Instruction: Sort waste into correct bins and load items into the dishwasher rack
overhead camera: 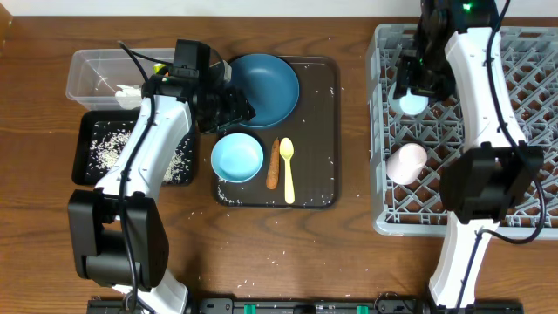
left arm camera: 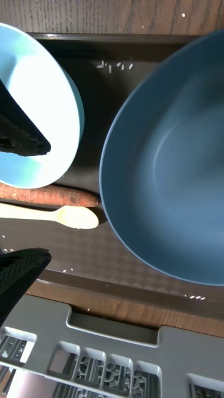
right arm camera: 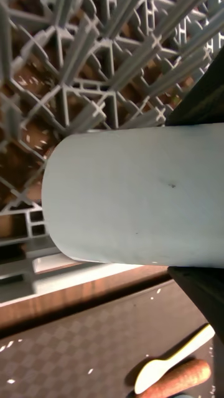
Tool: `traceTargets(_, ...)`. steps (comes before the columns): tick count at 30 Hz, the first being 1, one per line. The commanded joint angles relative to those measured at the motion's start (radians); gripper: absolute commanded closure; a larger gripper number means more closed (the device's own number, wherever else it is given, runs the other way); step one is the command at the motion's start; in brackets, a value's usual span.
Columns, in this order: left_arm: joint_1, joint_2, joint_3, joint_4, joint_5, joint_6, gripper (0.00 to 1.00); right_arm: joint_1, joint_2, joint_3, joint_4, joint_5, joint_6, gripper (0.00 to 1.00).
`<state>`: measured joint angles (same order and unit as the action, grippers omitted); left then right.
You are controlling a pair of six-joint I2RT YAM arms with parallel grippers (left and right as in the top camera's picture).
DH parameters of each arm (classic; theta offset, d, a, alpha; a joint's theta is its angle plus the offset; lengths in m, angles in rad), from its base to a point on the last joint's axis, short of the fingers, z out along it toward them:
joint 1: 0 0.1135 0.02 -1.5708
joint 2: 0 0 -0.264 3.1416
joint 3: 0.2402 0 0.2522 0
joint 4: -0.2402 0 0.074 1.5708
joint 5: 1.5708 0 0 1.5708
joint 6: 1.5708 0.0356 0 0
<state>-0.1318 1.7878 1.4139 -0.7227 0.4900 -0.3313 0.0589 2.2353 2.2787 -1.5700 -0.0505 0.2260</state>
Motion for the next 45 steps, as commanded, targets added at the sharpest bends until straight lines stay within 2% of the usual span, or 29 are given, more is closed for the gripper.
traceTargets(1,0.001,-0.004,0.002,-0.003,-0.013,0.024,0.49,-0.033,0.023,0.032,-0.018,-0.029,-0.025,0.55)
traceTargets(4,0.001,-0.004,0.002,-0.004,-0.013,0.024,0.49,-0.039,0.039,0.032,-0.013,-0.029,-0.033,0.55)
traceTargets(6,0.001,-0.004,0.002,-0.004,-0.013,0.024,0.49,-0.041,0.051,0.032,0.0,-0.029,-0.033,0.51)
traceTargets(13,0.001,-0.004,0.002,-0.006,-0.013,0.024,0.49,-0.041,0.082,0.031,0.048,-0.029,-0.033,0.17)
traceTargets(15,0.001,-0.004,0.002,-0.009,-0.013,0.024,0.49,-0.041,0.082,0.032,0.074,-0.029,-0.032,0.11)
traceTargets(25,0.001,-0.004,0.002,-0.011,-0.013,0.024,0.49,-0.055,0.08,0.147,0.103,-0.128,-0.046,0.09)
traceTargets(34,0.001,-0.029,0.002,-0.039,-0.013,0.024,0.49,-0.042,0.071,0.418,-0.101,-0.237,-0.165,0.09)
traceTargets(38,0.002,-0.097,0.002,-0.068,-0.014,0.025,0.49,0.01,0.054,0.448,-0.129,-0.267,-0.182,0.11)
traceTargets(45,-0.013,-0.277,0.002,-0.24,-0.172,0.02,0.49,0.174,0.054,0.415,-0.128,-0.225,-0.145,0.14)
